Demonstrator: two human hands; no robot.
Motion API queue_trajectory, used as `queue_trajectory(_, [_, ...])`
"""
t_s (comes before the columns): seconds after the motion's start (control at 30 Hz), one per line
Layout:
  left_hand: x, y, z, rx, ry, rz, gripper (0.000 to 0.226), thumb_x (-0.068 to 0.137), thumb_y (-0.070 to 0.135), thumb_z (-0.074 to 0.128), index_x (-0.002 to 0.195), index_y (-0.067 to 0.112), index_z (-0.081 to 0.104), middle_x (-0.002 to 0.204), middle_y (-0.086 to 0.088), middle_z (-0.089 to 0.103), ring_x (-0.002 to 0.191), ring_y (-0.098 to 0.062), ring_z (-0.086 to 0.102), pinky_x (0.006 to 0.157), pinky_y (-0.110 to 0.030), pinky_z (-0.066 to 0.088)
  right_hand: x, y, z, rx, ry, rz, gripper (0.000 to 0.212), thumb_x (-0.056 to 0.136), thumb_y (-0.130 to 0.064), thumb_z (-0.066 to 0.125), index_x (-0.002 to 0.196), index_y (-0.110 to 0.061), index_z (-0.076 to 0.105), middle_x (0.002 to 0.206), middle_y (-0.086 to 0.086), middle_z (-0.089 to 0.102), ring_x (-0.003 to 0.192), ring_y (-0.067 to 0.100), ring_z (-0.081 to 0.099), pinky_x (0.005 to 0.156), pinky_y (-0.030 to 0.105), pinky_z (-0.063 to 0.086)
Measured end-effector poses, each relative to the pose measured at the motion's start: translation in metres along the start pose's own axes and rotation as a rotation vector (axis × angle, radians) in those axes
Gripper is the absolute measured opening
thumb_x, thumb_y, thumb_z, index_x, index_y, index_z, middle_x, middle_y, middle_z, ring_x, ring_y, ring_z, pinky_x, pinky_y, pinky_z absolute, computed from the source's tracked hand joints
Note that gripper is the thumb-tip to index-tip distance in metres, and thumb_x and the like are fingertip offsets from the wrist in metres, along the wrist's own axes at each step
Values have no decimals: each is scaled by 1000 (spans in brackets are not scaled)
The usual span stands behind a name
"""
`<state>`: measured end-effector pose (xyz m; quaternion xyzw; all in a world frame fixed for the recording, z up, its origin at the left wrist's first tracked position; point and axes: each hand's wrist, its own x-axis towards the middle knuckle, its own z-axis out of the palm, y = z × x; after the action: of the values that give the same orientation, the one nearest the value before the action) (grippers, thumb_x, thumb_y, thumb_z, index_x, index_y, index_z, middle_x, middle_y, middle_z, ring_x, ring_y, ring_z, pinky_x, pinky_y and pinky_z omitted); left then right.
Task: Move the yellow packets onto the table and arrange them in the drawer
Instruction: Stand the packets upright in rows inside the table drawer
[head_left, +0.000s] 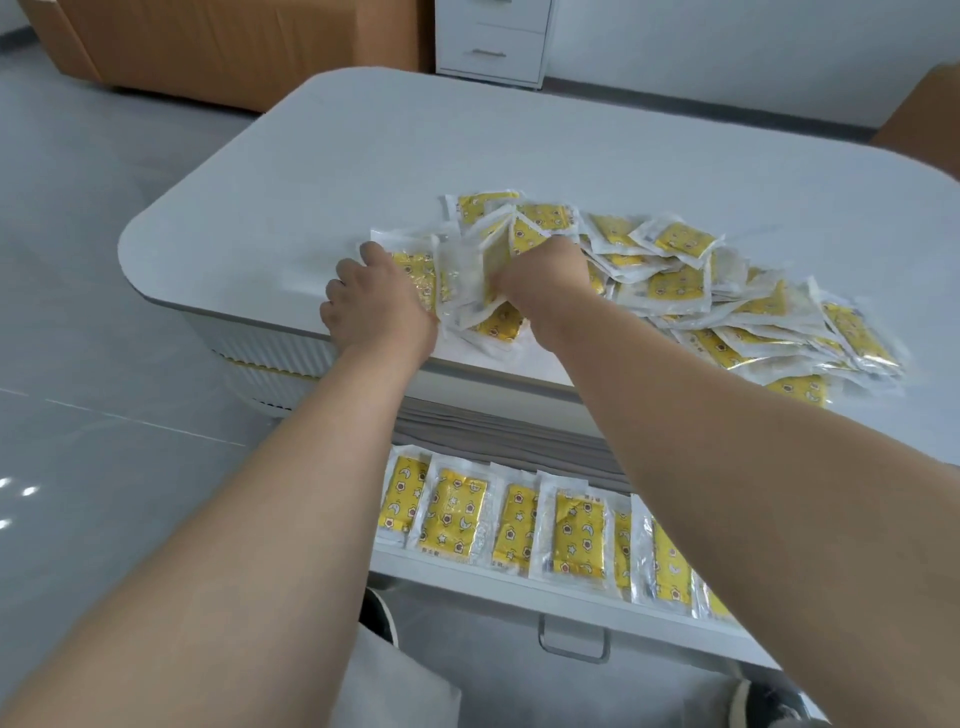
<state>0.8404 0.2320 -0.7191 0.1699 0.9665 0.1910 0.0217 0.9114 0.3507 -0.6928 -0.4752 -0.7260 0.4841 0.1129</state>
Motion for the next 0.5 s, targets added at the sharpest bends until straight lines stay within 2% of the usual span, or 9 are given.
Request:
queue_trajectory(0.07, [-1,3,0,-62,11,-23,80,82,18,79,144,7,29,136,-18,44,124,-37,48,98,-44,41,-2,2,-13,128,12,64,23,92,-6,59,77,-17,45,76,1,49,70,19,47,65,28,45])
queue_trajectory(0.1, [-1,5,0,-107,12,-40,84,81,14,78,147,8,26,137,-18,42,125,-38,48,99,-44,42,-5,4,-20,190,27,88,17,91,-4,60,81,-16,52,79,4,55,71,20,53,67,29,49])
queue_trajectory(0.13, [-1,7,1,-168,3,-68,87,80,11,77,149,9,24,138,-18,41,125,-38,48,100,-45,42,-10,9,-30,269,36,106,15,90,-2,62,89,-17,59,84,8,61,72,22,58,70,28,55])
queue_trajectory(0.2, [-3,10,0,-317,-40,-155,90,78,8,79,149,12,25,140,-18,38,124,-39,50,99,-45,46,-18,22,-50,413,-20,106,32,89,1,66,112,-21,62,104,13,68,82,24,66,77,32,62])
queue_trajectory(0.27, [-8,12,-2,-413,-61,-190,81,78,5,78,144,11,32,140,-17,38,121,-38,53,92,-41,49,-29,38,-72,483,-79,92,48,86,6,69,128,-14,60,120,16,68,93,25,70,69,34,63])
queue_trajectory(0.33, [-12,13,-2,-447,-16,-134,59,81,2,69,133,7,41,133,-16,48,114,-37,55,82,-37,46,-40,53,-91,517,-72,160,49,83,11,71,124,-15,64,119,14,69,99,30,72,66,38,63])
queue_trajectory(0.37, [-16,15,-3,-467,5,-101,51,83,2,65,129,6,44,128,-14,53,107,-35,55,77,-35,43,-46,60,-100,515,-63,184,46,82,11,72,119,-14,66,116,13,71,99,33,72,69,42,64])
queue_trajectory(0.43, [-24,25,-6,-541,-6,-52,42,84,2,59,126,8,53,116,-8,58,96,-30,55,70,-30,40,-59,75,-117,499,-59,203,34,83,5,74,113,-8,68,109,15,75,96,35,75,79,53,62])
queue_trajectory(0.5, [-38,37,-9,-667,-75,-24,37,86,7,61,123,11,59,105,-3,61,87,-25,58,59,-25,38,-71,90,-133,483,-90,191,24,86,-2,76,109,-5,69,102,15,78,93,34,76,83,56,61])
